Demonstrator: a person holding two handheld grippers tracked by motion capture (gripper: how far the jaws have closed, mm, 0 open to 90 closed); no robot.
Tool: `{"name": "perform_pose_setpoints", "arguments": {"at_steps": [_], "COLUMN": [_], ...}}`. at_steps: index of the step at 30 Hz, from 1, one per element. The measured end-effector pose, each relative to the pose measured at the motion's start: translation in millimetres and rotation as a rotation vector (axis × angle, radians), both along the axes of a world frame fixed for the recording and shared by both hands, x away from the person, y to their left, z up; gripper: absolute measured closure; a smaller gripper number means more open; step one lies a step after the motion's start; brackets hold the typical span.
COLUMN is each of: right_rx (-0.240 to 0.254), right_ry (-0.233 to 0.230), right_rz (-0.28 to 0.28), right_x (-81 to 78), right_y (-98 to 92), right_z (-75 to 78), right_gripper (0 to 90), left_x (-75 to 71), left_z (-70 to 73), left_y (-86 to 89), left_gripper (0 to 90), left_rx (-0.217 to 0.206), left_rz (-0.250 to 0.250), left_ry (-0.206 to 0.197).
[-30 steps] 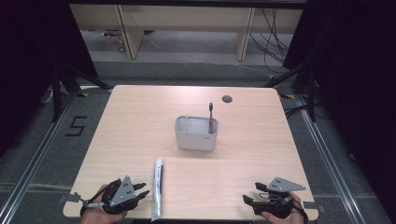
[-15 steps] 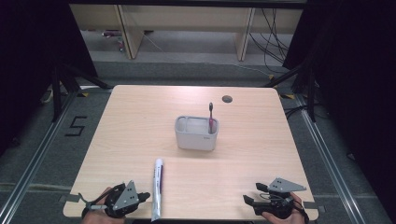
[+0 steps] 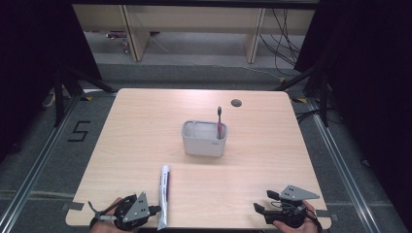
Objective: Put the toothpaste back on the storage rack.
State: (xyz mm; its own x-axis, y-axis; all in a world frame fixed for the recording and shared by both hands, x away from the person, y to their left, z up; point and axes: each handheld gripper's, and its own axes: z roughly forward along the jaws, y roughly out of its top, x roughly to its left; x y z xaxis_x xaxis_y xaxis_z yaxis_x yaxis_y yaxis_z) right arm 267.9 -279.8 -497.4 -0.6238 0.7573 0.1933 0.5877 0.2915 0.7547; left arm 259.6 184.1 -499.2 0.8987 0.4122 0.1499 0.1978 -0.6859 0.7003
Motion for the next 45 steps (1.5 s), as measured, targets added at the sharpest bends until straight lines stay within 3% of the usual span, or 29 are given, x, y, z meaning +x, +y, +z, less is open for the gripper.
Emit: {"name": "perform_pose_setpoints", "arguments": {"at_steps": [14, 24, 25, 27, 30, 31, 45], "right_rx": [-0.004, 0.002, -0.023, -0.026, -0.004, -0.023, -0.022], "right_ry": [0.0, -0.003, -0.037, -0.042, 0.0, -0.04, -0.037], "right_rz": [0.0, 0.005, 0.017, 0.015, 0.003, 0.019, 0.016], "right_x": [0.1, 0.3, 2.1, 2.0, -0.2, 2.1, 1.8], "right_y": [0.0, 0.3, -1.8, -2.0, -0.2, -2.0, -2.1], "right_z": [0.1, -0.4, -0.2, 0.1, 0.5, 0.0, 0.4], "right_gripper": [28.8, 28.8, 28.8, 28.8, 28.9, 28.9, 28.8], "left_x": [1.6, 10.6, 11.8, 13.4, 16.7, 17.3, 29.6], "left_z": [0.1, -3.0, -3.1, -2.8, -3.4, -2.8, -0.4], "left_y": [-7.9, -26.2, -27.8, -31.2, -37.7, -38.7, -65.1], "left_gripper": [89.7, 89.7, 89.7, 89.7, 89.7, 89.7, 89.7], "left_rx": [0.015, 0.035, 0.042, 0.051, 0.045, 0.054, 0.067], "left_rz": [-0.013, -0.044, -0.05, -0.055, -0.066, -0.07, -0.108], "left_ry": [0.002, 0.001, -0.003, -0.004, -0.006, -0.009, -0.017]}}
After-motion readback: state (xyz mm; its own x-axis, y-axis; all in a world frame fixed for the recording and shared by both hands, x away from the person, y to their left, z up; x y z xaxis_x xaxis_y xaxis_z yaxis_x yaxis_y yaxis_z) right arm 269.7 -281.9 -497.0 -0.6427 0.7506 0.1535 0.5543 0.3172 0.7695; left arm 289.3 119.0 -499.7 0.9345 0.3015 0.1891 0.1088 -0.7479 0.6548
